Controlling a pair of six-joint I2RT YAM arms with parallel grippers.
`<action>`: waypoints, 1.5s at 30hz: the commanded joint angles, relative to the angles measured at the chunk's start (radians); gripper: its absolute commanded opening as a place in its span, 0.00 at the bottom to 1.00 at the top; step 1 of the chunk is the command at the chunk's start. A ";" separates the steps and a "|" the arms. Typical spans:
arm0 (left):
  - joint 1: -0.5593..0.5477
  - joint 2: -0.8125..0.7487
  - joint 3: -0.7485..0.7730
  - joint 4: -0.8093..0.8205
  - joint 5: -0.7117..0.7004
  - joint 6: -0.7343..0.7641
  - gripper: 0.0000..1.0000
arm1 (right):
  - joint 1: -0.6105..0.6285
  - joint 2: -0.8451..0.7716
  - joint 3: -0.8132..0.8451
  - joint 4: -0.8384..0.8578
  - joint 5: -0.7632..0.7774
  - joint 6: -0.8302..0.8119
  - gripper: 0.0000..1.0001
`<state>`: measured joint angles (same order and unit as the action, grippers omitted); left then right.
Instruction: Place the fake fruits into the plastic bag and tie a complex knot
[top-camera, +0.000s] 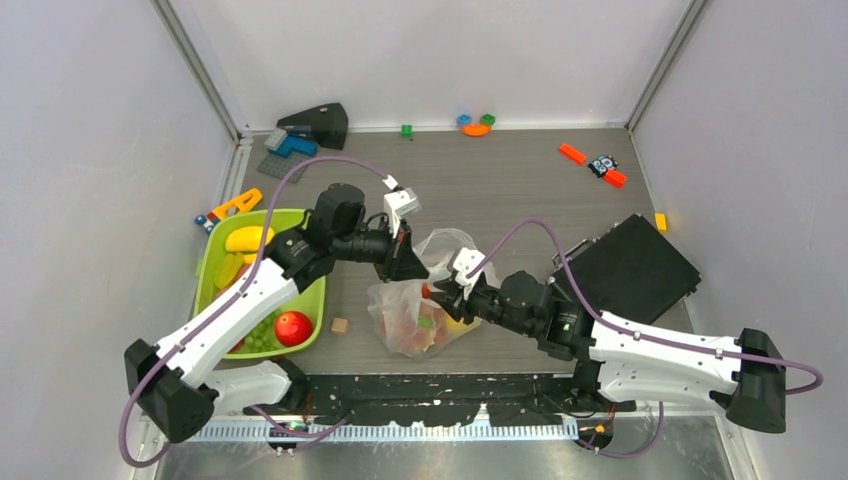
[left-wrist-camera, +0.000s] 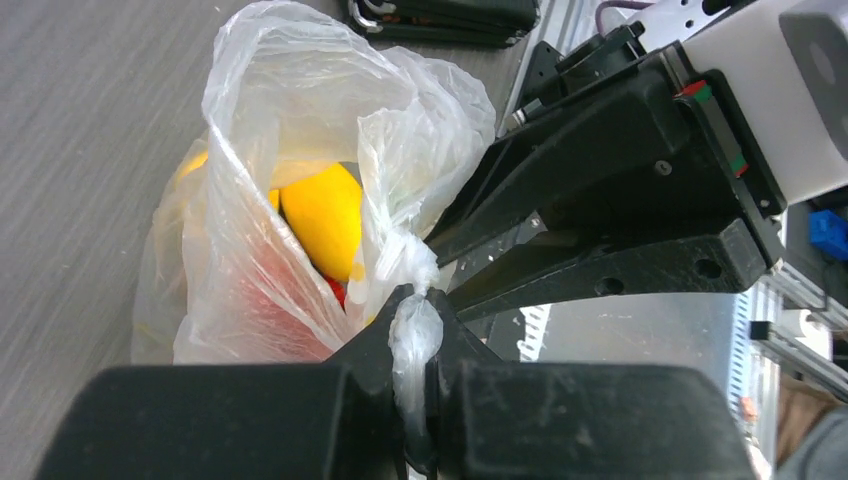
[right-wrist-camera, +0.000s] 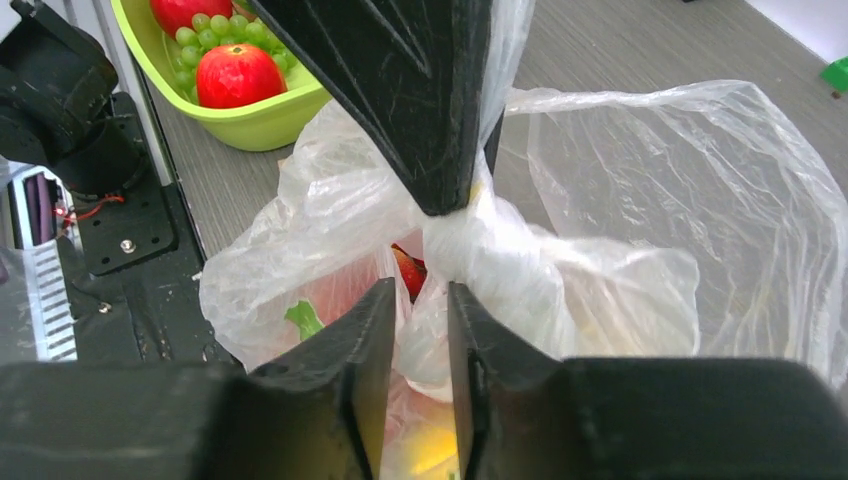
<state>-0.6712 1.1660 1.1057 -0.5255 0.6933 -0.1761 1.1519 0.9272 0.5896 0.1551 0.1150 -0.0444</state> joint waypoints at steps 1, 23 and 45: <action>-0.006 -0.123 -0.073 0.193 -0.053 -0.017 0.00 | 0.005 -0.059 0.045 -0.022 0.028 0.038 0.47; -0.184 -0.291 -0.189 0.309 -0.393 0.169 0.00 | -0.147 -0.172 0.229 -0.204 -0.071 0.849 0.79; -0.441 -0.322 -0.240 0.334 -0.718 0.298 0.00 | -0.115 -0.173 0.015 -0.066 -0.056 1.223 0.63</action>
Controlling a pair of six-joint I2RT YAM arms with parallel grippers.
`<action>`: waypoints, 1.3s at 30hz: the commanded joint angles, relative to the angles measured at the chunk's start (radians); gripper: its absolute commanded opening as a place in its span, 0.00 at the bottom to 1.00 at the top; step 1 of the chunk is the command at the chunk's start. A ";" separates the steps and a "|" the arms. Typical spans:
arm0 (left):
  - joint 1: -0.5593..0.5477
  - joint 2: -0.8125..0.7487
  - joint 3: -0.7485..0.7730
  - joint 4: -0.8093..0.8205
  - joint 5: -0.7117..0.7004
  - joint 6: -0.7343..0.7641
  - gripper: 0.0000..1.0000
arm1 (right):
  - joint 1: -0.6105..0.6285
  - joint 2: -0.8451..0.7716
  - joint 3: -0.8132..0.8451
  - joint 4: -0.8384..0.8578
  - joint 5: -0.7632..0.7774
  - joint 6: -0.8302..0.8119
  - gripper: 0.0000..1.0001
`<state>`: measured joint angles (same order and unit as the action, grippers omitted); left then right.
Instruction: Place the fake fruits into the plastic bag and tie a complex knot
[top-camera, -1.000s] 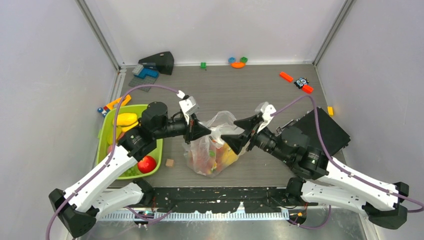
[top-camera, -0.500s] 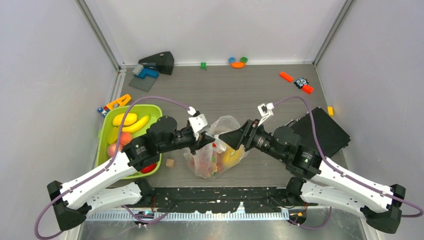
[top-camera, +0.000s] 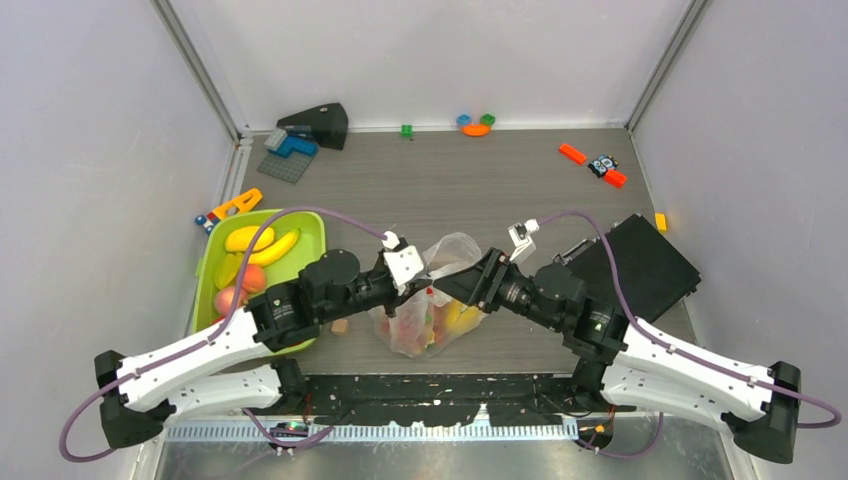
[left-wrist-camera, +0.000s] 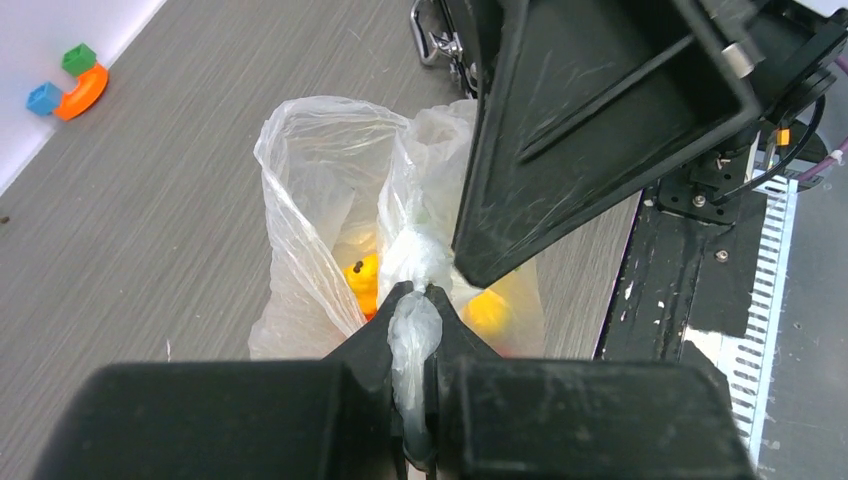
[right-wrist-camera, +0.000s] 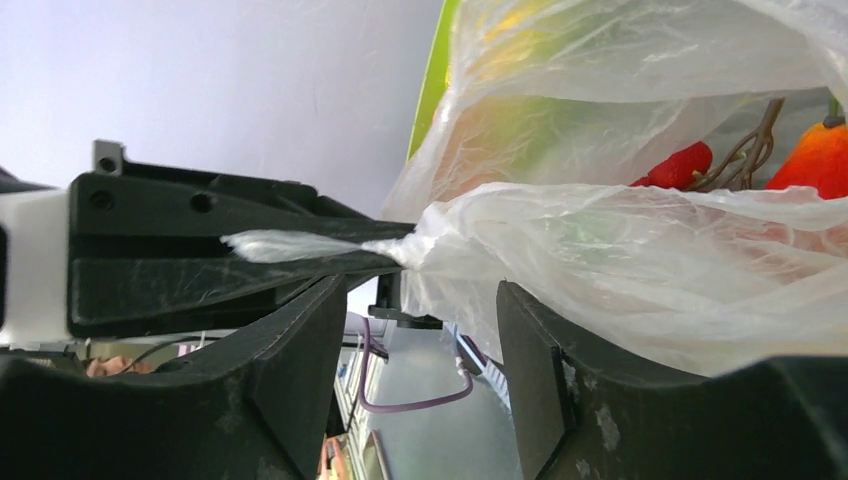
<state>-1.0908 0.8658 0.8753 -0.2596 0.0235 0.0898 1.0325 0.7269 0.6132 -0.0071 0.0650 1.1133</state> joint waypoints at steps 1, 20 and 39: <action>-0.026 -0.023 -0.011 0.070 -0.051 0.036 0.00 | 0.005 0.038 -0.011 0.107 -0.009 0.070 0.62; -0.144 -0.050 -0.071 0.118 -0.166 0.101 0.00 | 0.005 0.030 -0.140 0.233 0.063 0.228 0.53; -0.254 -0.018 -0.070 0.120 -0.273 0.207 0.00 | 0.003 0.066 -0.174 0.318 0.065 0.302 0.57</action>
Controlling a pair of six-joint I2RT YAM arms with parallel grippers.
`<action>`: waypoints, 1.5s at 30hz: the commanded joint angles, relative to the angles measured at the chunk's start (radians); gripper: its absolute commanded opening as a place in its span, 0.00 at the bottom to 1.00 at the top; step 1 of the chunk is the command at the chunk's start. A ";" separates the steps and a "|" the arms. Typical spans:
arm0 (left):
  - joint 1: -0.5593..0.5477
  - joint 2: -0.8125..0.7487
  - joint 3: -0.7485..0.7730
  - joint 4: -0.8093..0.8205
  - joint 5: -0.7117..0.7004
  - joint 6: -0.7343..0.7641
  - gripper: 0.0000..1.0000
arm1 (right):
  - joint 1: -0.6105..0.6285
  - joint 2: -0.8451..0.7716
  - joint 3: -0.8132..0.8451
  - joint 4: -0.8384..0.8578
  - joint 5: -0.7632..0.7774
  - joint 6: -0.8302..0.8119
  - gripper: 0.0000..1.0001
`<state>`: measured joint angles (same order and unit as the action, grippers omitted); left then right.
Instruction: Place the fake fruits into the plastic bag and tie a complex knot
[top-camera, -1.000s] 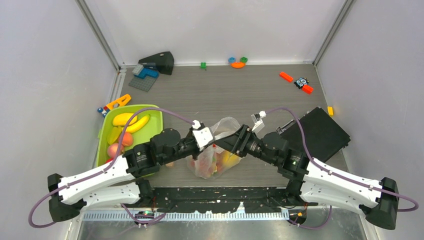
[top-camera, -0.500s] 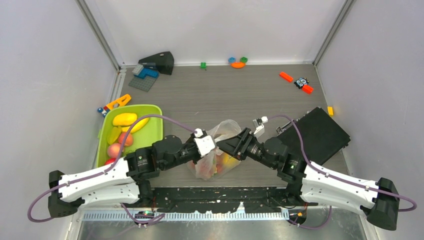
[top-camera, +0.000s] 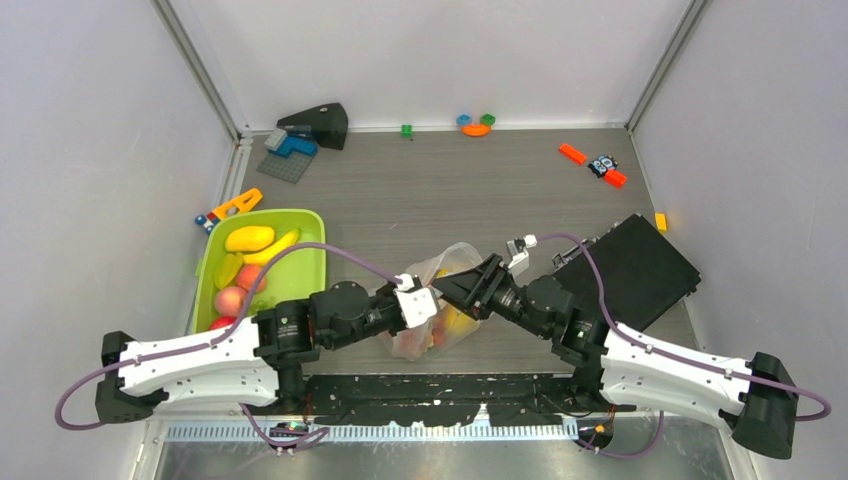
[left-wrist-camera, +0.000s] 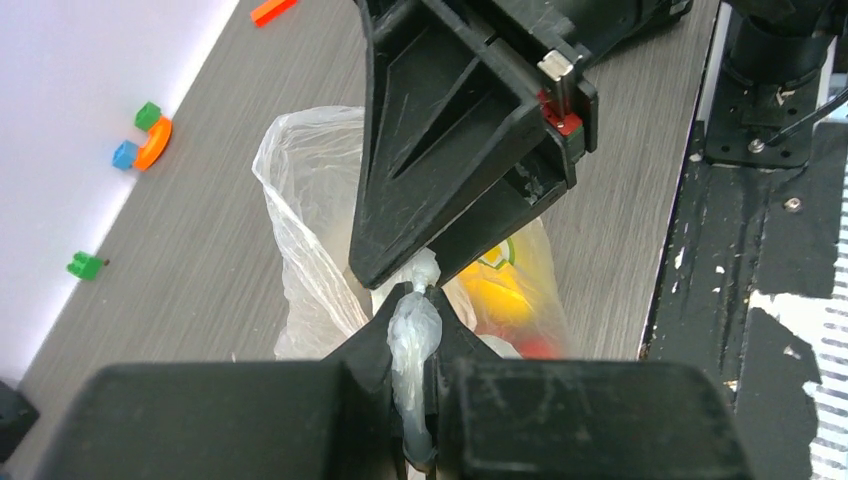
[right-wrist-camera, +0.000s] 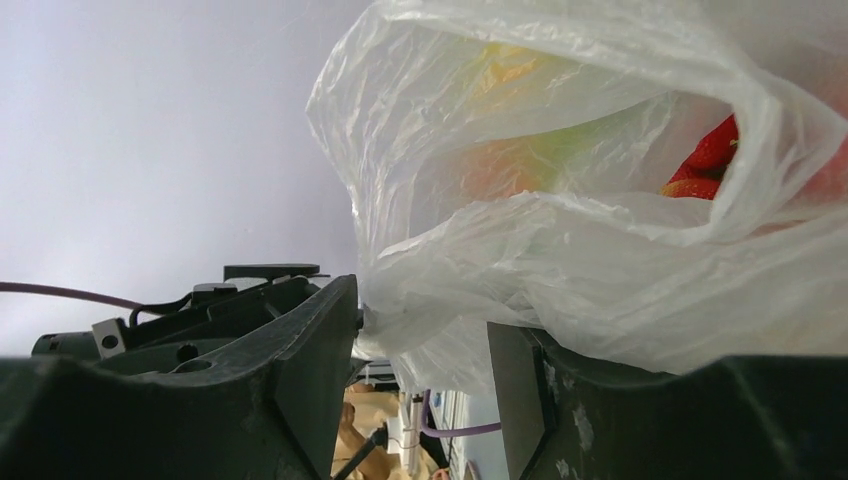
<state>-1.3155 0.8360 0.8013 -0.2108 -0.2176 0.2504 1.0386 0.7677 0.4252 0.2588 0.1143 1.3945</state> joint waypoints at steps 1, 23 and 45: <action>-0.039 0.017 0.005 0.071 -0.041 0.056 0.00 | -0.003 0.033 0.014 0.056 0.013 0.021 0.57; -0.108 0.075 0.084 0.006 -0.153 0.097 0.55 | -0.003 -0.045 0.032 0.100 0.080 -0.136 0.05; 0.258 -0.009 0.530 -0.353 0.261 -0.381 0.99 | -0.337 0.328 0.630 -0.091 -0.774 -0.908 0.05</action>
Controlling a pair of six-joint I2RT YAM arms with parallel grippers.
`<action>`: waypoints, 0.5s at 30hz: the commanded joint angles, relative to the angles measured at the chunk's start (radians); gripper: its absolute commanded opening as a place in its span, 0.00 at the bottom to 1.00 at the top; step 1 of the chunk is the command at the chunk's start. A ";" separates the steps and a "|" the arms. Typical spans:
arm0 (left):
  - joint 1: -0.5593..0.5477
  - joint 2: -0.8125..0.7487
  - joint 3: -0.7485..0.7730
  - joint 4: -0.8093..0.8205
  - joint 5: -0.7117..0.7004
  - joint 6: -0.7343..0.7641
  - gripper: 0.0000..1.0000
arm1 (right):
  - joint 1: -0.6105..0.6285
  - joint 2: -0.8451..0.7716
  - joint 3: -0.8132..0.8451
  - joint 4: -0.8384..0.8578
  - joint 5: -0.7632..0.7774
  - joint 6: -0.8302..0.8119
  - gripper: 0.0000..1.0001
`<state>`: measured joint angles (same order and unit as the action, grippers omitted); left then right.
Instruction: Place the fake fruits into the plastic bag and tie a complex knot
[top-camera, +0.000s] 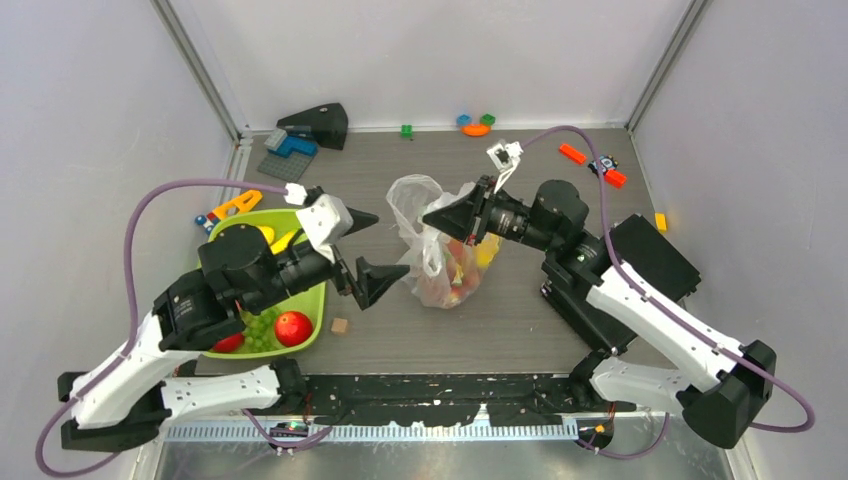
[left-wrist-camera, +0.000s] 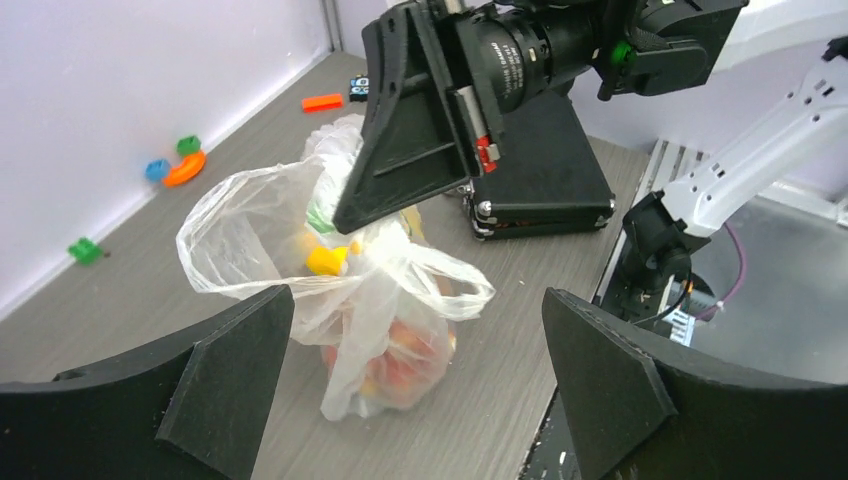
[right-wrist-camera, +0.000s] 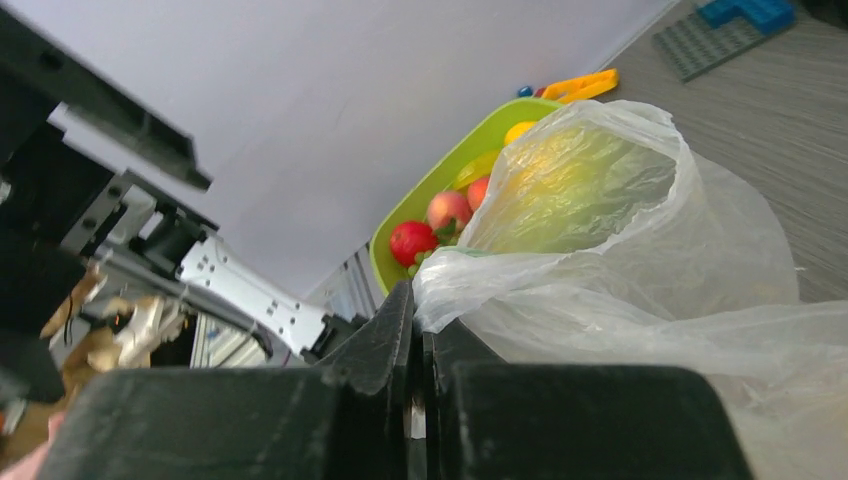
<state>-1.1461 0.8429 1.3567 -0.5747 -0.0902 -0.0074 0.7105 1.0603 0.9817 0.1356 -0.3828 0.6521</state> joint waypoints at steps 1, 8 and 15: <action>0.120 -0.017 -0.036 0.018 0.167 -0.147 0.99 | -0.013 0.043 0.057 0.051 -0.321 -0.169 0.05; 0.256 -0.031 -0.175 0.170 0.295 -0.350 0.99 | -0.022 0.030 -0.142 0.389 -0.433 -0.128 0.05; 0.334 -0.021 -0.341 0.378 0.413 -0.563 0.98 | -0.042 0.074 -0.306 0.784 -0.507 0.026 0.05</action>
<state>-0.8406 0.8249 1.0561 -0.3687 0.2325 -0.4175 0.6811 1.1202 0.7078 0.5537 -0.8043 0.5747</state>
